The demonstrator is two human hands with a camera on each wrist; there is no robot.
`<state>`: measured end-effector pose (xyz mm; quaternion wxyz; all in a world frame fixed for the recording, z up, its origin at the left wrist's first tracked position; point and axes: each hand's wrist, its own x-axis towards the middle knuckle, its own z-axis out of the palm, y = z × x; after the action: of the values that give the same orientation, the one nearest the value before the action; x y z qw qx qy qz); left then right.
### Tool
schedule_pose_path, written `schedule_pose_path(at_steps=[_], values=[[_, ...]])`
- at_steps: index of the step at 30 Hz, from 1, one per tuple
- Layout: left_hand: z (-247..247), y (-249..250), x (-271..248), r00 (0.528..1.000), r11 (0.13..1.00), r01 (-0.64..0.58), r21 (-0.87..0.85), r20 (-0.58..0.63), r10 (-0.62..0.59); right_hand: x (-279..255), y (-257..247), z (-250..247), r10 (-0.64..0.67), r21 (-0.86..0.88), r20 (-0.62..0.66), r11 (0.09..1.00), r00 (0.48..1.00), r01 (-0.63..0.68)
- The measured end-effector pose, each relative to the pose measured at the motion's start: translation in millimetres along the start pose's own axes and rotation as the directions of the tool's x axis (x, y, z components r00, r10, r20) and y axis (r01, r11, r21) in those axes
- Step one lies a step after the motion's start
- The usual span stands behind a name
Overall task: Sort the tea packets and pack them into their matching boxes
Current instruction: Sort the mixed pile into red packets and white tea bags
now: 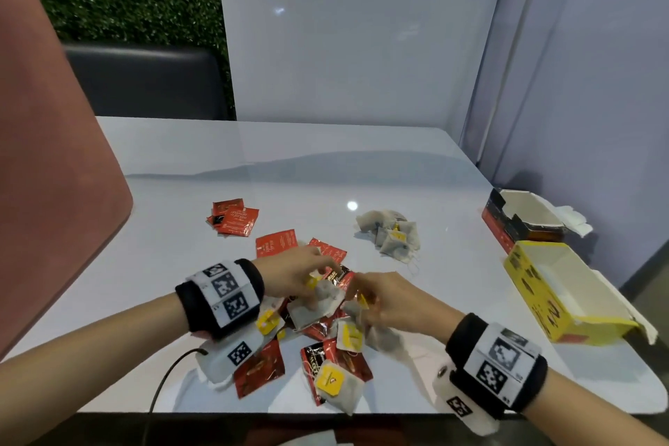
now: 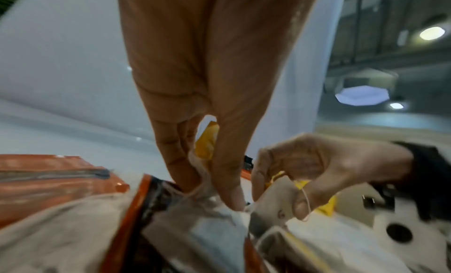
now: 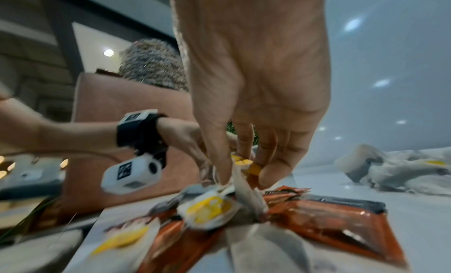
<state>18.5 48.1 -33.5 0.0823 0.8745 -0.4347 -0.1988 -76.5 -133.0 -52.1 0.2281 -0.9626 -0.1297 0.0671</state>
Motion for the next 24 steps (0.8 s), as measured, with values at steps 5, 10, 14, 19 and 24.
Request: schedule_pose_path(at_steps=[5,10,14,19,24], values=[[15,15,14,0.996,0.973,-0.038,0.226,0.09,0.018,-7,-12,26,-0.01,-0.228,0.11,0.973,0.994,0.035],[5,12,15,0.999,0.984,-0.026,0.179,-0.019,0.029,-6,-7,29,-0.05,-0.201,0.01,0.978,0.999,0.051],[-1,2,5,0.994,0.999,-0.023,-0.027,-0.11,0.02,-8,-1,11,0.022,0.008,-0.043,1.0,0.999,-0.021],[-3,-12,-5,0.98,0.982,-0.025,-0.185,-0.197,-0.012,-21,16,-15,0.201,0.384,-0.068,0.909,0.977,-0.16],[-1,-18,-11,0.968,0.969,-0.021,-0.246,-0.249,-0.042,-30,25,-20,0.358,0.812,0.072,0.521,0.931,-0.263]])
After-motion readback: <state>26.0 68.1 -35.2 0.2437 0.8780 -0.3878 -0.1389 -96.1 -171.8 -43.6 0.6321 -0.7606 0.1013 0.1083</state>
